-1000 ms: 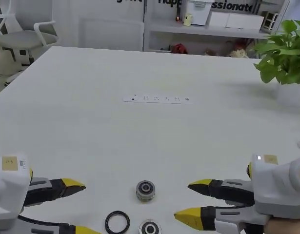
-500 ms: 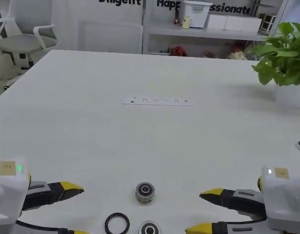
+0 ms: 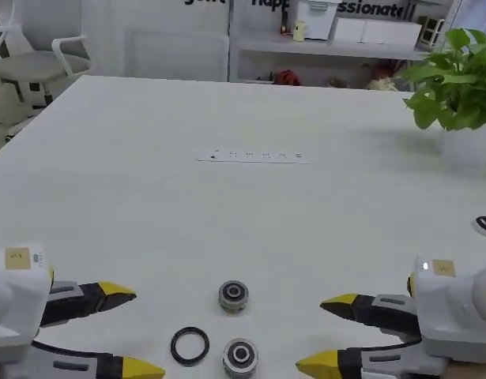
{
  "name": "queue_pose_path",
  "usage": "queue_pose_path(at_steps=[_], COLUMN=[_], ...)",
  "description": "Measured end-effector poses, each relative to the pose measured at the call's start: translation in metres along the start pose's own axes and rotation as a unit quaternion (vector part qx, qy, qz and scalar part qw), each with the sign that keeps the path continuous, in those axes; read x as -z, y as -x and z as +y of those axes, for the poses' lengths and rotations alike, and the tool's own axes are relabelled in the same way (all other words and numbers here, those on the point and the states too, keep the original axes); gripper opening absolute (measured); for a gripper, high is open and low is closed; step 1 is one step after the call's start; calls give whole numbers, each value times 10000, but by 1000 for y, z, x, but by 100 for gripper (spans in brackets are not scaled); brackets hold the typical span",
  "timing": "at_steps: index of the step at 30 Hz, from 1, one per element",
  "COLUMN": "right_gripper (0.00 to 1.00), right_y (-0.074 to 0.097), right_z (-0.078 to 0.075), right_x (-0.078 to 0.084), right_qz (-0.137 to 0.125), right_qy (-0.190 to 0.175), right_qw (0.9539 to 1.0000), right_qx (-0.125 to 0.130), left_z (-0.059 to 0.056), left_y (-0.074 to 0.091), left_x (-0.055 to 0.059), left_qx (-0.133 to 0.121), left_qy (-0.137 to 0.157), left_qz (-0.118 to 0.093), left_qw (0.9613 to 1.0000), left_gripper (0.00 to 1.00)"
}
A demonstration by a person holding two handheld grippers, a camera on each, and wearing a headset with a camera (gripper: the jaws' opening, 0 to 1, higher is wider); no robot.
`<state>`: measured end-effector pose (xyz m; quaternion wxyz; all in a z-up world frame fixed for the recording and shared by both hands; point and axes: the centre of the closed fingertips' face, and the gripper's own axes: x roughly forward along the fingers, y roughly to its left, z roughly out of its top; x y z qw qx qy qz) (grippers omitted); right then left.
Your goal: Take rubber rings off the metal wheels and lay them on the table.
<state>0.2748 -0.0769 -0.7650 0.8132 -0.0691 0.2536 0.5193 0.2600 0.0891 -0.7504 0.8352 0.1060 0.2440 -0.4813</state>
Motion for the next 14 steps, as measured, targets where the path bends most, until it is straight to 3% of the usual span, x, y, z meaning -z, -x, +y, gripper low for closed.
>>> queue_pose_path(at_steps=[14], right_gripper=[60], right_y=[3], right_z=[4], right_x=[3], right_qz=[74], right_qy=[81], right_qw=[9999], right_qx=[61], left_z=[-1], left_y=[4], left_x=[1], left_qx=[-65], left_qy=[-32], left_qz=[-14], left_qw=[10000], left_gripper=[65])
